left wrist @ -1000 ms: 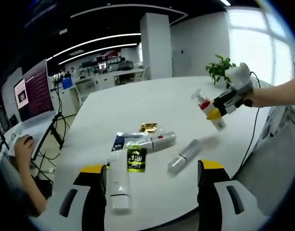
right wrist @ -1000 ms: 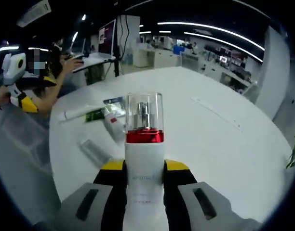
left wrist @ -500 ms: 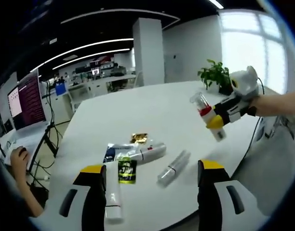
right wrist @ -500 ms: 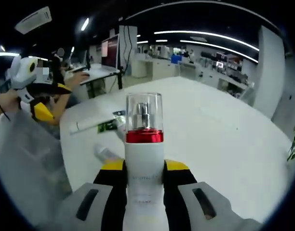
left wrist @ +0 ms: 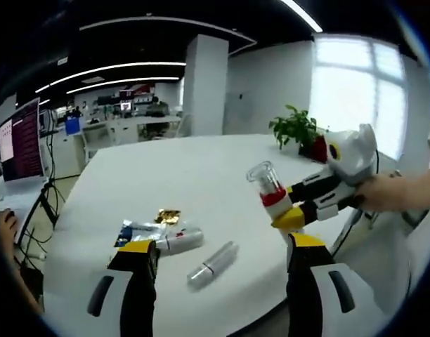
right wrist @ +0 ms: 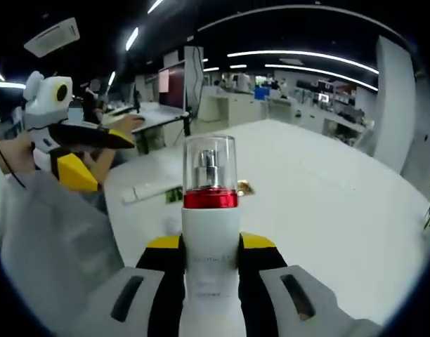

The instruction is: Arrange the skincare products in the storage area until every visible bottle or jar stands upright without overlapping.

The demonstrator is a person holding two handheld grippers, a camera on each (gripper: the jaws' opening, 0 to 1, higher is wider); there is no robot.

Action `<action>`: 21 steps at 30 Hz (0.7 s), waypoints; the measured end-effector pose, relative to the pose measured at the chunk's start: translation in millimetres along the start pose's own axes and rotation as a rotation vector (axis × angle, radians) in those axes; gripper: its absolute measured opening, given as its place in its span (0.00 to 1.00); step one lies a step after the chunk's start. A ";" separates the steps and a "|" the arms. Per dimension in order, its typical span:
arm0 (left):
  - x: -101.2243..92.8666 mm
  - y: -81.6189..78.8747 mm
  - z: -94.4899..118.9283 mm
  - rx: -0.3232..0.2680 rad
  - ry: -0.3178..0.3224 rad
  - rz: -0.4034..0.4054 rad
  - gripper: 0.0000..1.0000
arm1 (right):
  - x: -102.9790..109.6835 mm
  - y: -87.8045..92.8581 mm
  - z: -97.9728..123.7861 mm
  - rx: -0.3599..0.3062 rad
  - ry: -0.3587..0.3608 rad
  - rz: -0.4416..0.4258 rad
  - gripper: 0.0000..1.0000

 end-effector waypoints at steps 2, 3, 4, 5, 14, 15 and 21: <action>-4.3 -1.7 -1.7 -0.006 0.021 0.022 0.71 | 6.1 -2.0 0.2 -0.005 -0.005 0.005 0.27; -7.7 -3.3 -2.2 -0.008 0.032 0.031 0.71 | 10.2 -3.2 0.1 -0.007 -0.006 0.009 0.27; -13.0 -5.6 -3.2 -0.010 0.048 0.047 0.70 | 12.2 -3.6 0.5 -0.009 -0.006 0.011 0.27; -15.0 -6.7 -4.1 -0.014 0.054 0.052 0.70 | 14.2 -4.0 1.0 -0.010 -0.009 0.014 0.27; -40.8 -16.0 -16.1 -0.039 0.141 0.170 0.65 | 36.2 -6.6 10.0 -0.039 -0.002 0.034 0.27; -42.7 -16.3 -17.4 -0.041 0.147 0.181 0.65 | 38.8 -7.7 12.0 -0.045 -0.002 0.036 0.27; -52.0 -16.1 -23.6 -0.043 0.200 0.305 0.59 | 44.8 -12.0 16.9 -0.072 0.000 0.053 0.27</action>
Point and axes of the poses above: the point that each gripper's makers call its tool centre point, and the gripper's own axes: z roughly backward along the fingers, x roughly to its left, y roughly out of its underside, the point moved 10 cm from there along z, roughly backward along the fingers, and after that the axes turned 5 degrees about -y, right-handed, at the moved point
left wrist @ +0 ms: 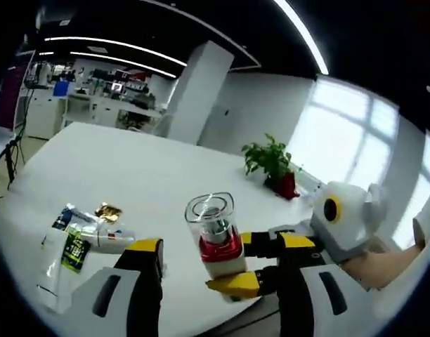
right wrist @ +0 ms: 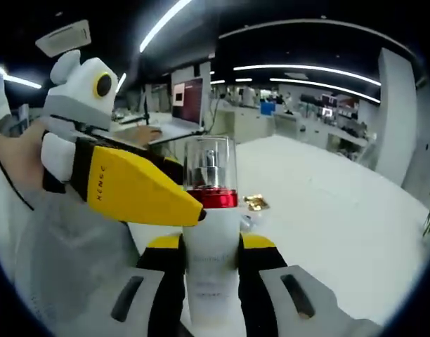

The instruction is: Arrange the skincare products in the storage area until every visible bottle or jar stands upright without overlapping.

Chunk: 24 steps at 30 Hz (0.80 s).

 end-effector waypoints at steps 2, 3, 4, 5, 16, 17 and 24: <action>-0.9 0.4 -0.7 0.000 0.002 0.009 0.58 | 0.1 -1.2 1.7 -0.010 0.004 -0.005 0.27; -1.4 0.7 -0.9 0.001 0.002 0.012 0.57 | -0.3 -1.2 2.0 -0.015 0.004 -0.008 0.27; -2.3 1.3 -1.0 0.002 0.002 0.015 0.57 | 0.1 -1.5 2.4 -0.022 0.004 -0.010 0.27; -3.3 1.9 -1.2 0.001 0.002 0.016 0.56 | 0.0 -1.5 2.7 -0.023 0.003 -0.010 0.27; -18.5 -0.1 -4.9 -0.026 -0.045 -0.041 0.41 | 9.5 -4.3 9.3 -0.077 0.026 -0.029 0.27; -20.1 -0.2 -6.3 -0.031 -0.046 -0.047 0.38 | 10.2 -5.1 10.5 -0.080 0.027 -0.030 0.27; -24.3 5.7 -13.1 -0.034 -0.075 -0.120 0.28 | 8.4 -0.4 13.5 -0.066 0.033 -0.050 0.27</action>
Point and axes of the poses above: the point that each gripper's makers call its tool centre point, and the gripper's own axes: z roughly backward along the fingers, x roughly to its left, y roughly out of its underside, the point moved 10 cm from there along z, roughly backward along the fingers, and after that the axes turned 5 degrees about -y, right-handed, at the moved point
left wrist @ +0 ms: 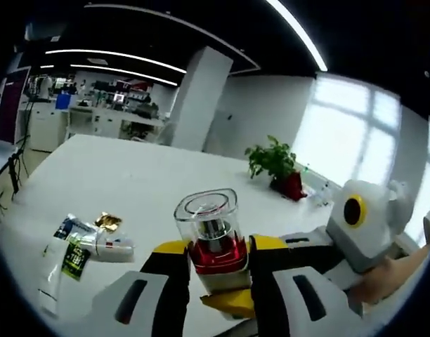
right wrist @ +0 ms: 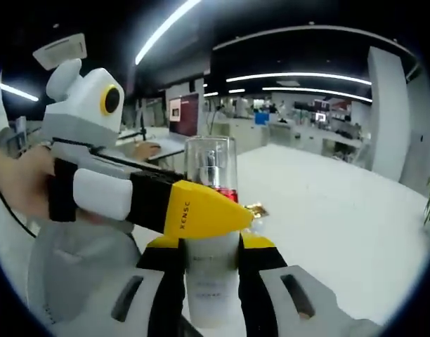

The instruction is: Arrange the skincare products in the storage area until every visible bottle or jar stands upright without overlapping.

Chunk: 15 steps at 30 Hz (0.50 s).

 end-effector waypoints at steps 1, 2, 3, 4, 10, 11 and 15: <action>-0.6 0.0 -0.9 0.002 0.002 -0.004 0.28 | -1.4 1.7 -0.8 0.003 0.002 -0.003 0.27; -0.7 -0.5 -2.5 0.009 0.005 0.000 0.28 | -1.9 2.0 -0.9 0.003 0.002 -0.004 0.27; -0.9 -0.9 -4.0 0.018 0.008 0.012 0.28 | -3.3 2.7 0.1 0.004 0.003 -0.012 0.27; -1.2 -1.4 -5.4 0.032 0.016 0.034 0.27 | -4.7 3.2 0.9 0.003 0.004 -0.016 0.27; -1.9 -7.0 -15.0 0.062 0.063 0.072 0.25 | -14.4 6.0 7.0 -0.045 -0.027 -0.098 0.28; -1.5 -8.0 -16.7 0.070 0.071 0.080 0.24 | -16.6 6.5 8.6 -0.051 -0.037 -0.088 0.28; -0.6 -11.2 -20.3 0.098 0.135 0.103 0.24 | -23.8 6.7 14.1 -0.080 -0.103 -0.107 0.29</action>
Point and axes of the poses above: the point that each gripper's makers call its tool centre point, and the gripper's own axes: z roughly backward along the fingers, x roughly to its left, y roughly out of its underside, the point moved 10 cm from there along z, roughly backward along the fingers, and after that the axes turned 5 degrees about -y, right-handed, at the moved point
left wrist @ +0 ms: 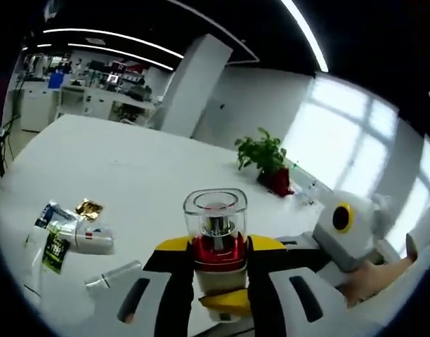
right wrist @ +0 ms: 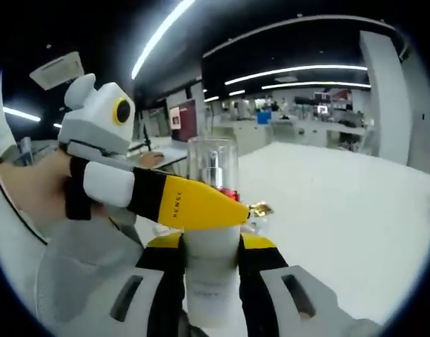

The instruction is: Arrange the skincare products in the storage area until every visible bottle or jar stands upright without overlapping.

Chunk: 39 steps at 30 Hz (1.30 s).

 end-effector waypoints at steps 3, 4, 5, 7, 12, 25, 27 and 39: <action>2.1 -6.6 -3.3 0.009 0.089 0.019 0.24 | -6.8 -4.4 8.1 -0.045 -0.070 -0.021 0.30; 3.7 -8.9 -4.0 0.011 0.106 0.023 0.24 | -7.9 -4.7 8.8 -0.051 -0.082 -0.028 0.30; 4.6 -12.0 -5.3 0.020 0.137 0.016 0.24 | -11.3 -6.0 11.1 -0.059 -0.117 -0.055 0.30; 2.3 -16.5 -7.2 0.037 0.192 -0.031 0.24 | -19.1 -5.9 11.3 -0.050 -0.176 -0.062 0.31; -4.2 -29.8 -10.9 0.092 0.278 -0.152 0.24 | -28.6 -15.0 11.2 -0.023 -0.295 -0.050 0.33; -12.9 -38.0 -6.0 0.157 0.557 -0.384 0.24 | -22.4 -26.3 2.2 0.036 -0.578 0.043 0.32; -9.3 -36.3 -5.6 0.163 0.584 -0.422 0.24 | -17.9 -24.1 0.8 0.054 -0.589 0.056 0.31; -10.6 -11.6 -4.8 0.187 0.655 -0.603 0.24 | -1.1 -7.6 -4.6 0.164 -0.417 0.212 0.29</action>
Point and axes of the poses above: the point that each gripper's makers call its tool centre point, and the gripper's own axes: z roughly backward along the fingers, x roughly to its left, y roughly out of its underside, the point moved 10 cm from there along z, roughly backward along the fingers, and after that the axes turned 5 degrees about -y, right-handed, at the moved point
